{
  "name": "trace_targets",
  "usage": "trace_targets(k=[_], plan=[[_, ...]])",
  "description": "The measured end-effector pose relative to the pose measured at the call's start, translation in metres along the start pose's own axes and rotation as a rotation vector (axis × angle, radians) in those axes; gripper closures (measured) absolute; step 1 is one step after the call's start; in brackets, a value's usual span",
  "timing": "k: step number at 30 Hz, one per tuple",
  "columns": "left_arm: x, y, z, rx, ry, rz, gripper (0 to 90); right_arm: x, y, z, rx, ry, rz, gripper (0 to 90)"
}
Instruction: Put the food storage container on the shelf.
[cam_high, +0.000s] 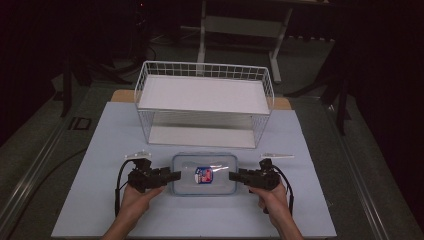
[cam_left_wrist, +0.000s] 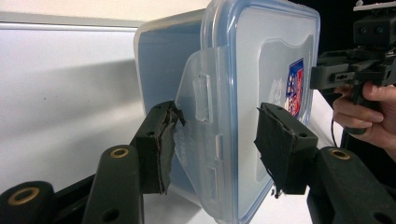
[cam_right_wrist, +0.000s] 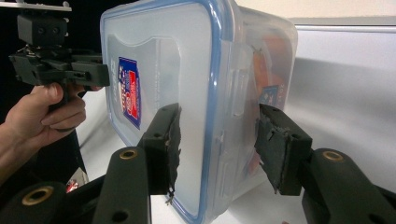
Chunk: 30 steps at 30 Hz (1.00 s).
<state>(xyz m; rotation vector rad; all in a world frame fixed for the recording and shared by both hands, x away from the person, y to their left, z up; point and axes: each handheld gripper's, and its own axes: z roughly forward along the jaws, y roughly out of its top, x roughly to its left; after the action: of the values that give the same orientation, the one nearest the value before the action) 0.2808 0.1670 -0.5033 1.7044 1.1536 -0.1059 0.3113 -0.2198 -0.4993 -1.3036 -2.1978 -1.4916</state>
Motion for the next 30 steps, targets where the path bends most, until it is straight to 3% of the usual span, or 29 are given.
trace_targets(k=[15, 30], plan=[[-0.0028, 0.0012, -0.0033, -0.006, 0.003, -0.005, 48.4, 0.0017, -0.001, -0.001, -0.004, 0.014, 0.005, 51.7], [-0.0098, 0.0053, -0.0091, -0.023, 0.003, 0.025, 48.5, 0.0095, 0.0036, -0.0071, -0.033, 0.011, -0.019, 51.6]])
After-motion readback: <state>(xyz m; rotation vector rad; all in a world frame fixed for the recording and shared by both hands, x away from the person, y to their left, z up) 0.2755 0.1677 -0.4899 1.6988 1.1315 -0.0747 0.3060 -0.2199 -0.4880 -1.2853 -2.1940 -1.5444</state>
